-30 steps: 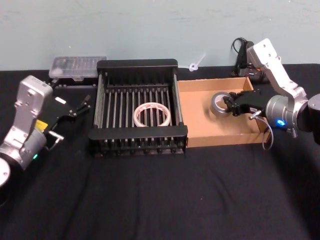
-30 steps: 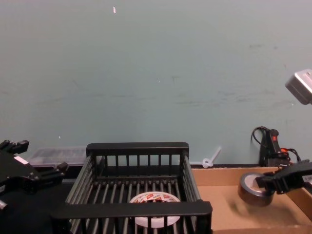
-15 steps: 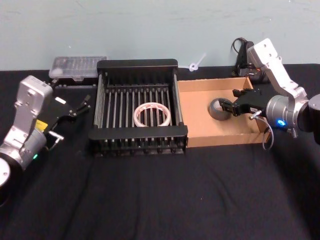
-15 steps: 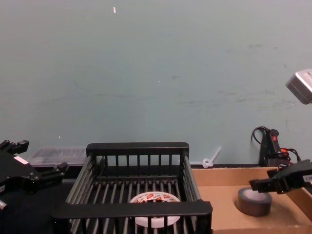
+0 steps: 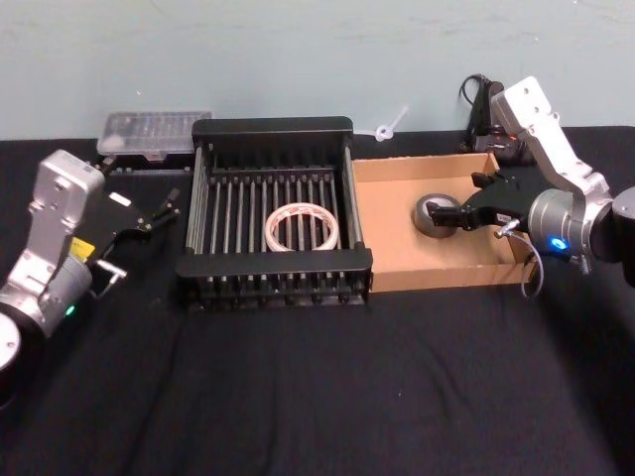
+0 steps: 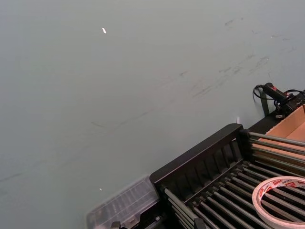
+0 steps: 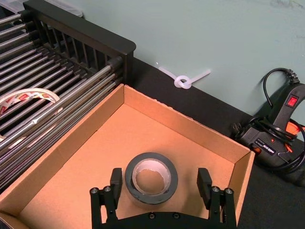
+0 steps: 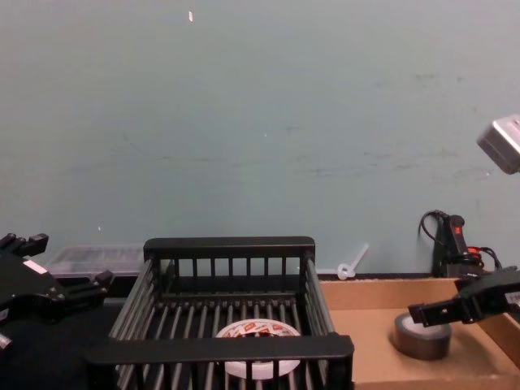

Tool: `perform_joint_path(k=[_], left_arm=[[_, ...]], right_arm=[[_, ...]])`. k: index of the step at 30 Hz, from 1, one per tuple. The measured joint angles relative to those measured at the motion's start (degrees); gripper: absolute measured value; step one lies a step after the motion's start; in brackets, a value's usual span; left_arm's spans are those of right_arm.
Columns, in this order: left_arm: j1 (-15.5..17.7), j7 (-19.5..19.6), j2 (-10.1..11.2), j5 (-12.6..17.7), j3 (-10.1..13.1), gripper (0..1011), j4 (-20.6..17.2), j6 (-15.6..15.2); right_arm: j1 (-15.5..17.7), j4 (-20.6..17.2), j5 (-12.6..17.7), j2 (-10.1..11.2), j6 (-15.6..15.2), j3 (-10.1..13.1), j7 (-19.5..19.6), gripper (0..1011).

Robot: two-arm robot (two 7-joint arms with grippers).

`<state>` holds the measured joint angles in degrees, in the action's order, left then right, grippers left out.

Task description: Pick up the white tape and place it into the black box , Pick up the silver tape and place it into the brown box.

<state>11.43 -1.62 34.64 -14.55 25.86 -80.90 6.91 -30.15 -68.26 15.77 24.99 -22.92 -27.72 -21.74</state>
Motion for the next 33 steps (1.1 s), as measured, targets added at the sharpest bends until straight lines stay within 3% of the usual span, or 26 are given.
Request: perform_joint_path(k=[13, 17, 23, 28, 33], left_arm=[[0.00, 0.00, 0.00, 0.00, 0.00, 1001, 0.00, 0.00], [0.00, 0.00, 0.00, 0.00, 0.00, 1001, 0.00, 0.00], [0.00, 0.00, 0.00, 0.00, 0.00, 1001, 0.00, 0.00], [0.00, 0.00, 0.00, 0.00, 0.00, 1002, 0.00, 0.00], [0.00, 0.00, 0.00, 0.00, 0.00, 1001, 0.00, 0.00]], right_arm=[[0.00, -0.01, 0.00, 0.00, 0.00, 0.00, 0.00, 1003], [1.09, -1.16, -0.59, -0.42, 0.60, 1.20, 1.77, 1002], [4.42, -4.64, -3.92, -1.07, 5.67, 2.95, 8.39, 1002], [8.79, -8.22, -7.80, -1.53, 12.45, 4.68, 15.37, 1003], [12.12, -9.97, -9.02, -2.11, 16.07, 6.54, 19.04, 1003]])
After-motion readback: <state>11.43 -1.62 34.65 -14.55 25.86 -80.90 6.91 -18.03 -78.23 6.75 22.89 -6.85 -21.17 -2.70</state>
